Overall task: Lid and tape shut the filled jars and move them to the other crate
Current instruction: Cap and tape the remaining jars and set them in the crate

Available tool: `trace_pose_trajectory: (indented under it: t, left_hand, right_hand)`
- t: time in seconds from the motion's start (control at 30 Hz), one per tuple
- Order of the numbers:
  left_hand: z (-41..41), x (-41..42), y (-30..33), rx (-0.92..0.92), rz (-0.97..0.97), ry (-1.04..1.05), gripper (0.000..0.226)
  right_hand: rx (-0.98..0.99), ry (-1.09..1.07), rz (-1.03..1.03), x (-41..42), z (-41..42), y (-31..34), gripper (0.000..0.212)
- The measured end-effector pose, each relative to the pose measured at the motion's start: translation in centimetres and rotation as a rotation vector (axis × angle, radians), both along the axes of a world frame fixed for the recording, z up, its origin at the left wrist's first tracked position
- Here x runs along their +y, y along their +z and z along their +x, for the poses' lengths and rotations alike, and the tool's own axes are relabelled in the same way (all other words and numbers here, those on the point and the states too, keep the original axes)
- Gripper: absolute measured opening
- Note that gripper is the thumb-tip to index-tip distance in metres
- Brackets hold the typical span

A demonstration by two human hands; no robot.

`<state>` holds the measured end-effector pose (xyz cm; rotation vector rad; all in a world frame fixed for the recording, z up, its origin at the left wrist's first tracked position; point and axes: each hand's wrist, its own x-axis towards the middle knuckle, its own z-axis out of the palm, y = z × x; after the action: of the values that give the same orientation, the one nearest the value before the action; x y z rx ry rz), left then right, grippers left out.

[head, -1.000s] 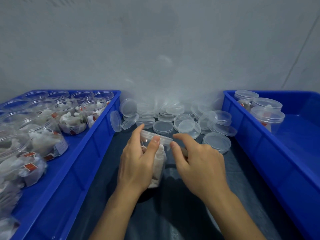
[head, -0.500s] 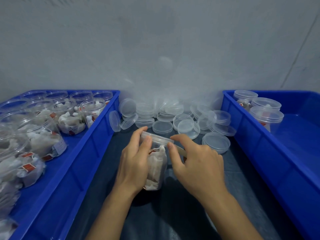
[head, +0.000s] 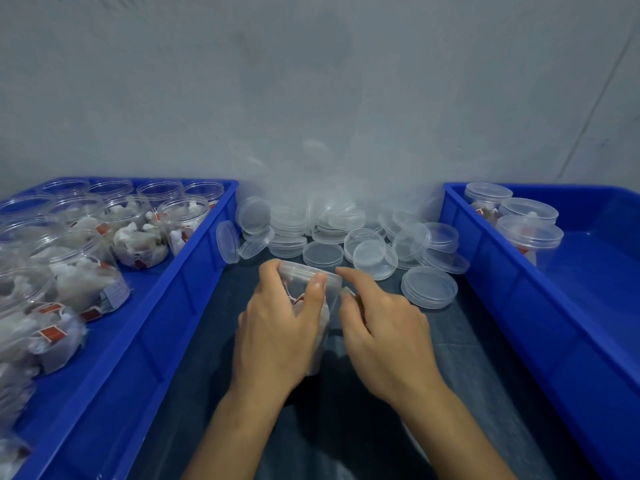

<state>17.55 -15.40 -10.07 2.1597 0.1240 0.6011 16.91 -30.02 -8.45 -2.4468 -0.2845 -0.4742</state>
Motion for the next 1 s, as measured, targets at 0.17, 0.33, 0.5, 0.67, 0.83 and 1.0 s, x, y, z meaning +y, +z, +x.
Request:
trace_pose_trajectory:
  t: [0.17,0.33,0.5,0.67,0.83,1.0]
  left_hand:
    - [0.3,0.9,0.0,0.019,-0.095,-0.023,0.04]
    - [0.5,1.2,-0.2,0.01,-0.201,-0.073,0.044]
    - [0.5,1.2,-0.2,-0.011,-0.247,-0.128,0.047]
    - [0.4,1.3,-0.1,-0.03,-0.276,-0.161,0.055]
    - [0.4,1.2,-0.3,-0.051,-0.273,-0.167,0.051]
    - [0.4,1.3,-0.6,-0.053,-0.281,-0.165,0.051]
  right_hand:
    - [0.011,0.013,0.059,-0.7,0.5,0.3,0.033]
    - [-0.024,-0.028,0.03,-0.9,0.8,0.1,0.031]
    - [-0.034,-0.041,0.026,-1.2,0.9,-0.1,0.03]
    - [-0.026,-0.06,0.032,-1.2,1.0,-0.1,0.029]
    - [0.026,-0.079,0.033,-1.1,1.2,-0.2,0.032]
    - [0.074,-0.078,0.084,-1.0,1.2,-0.5,0.035]
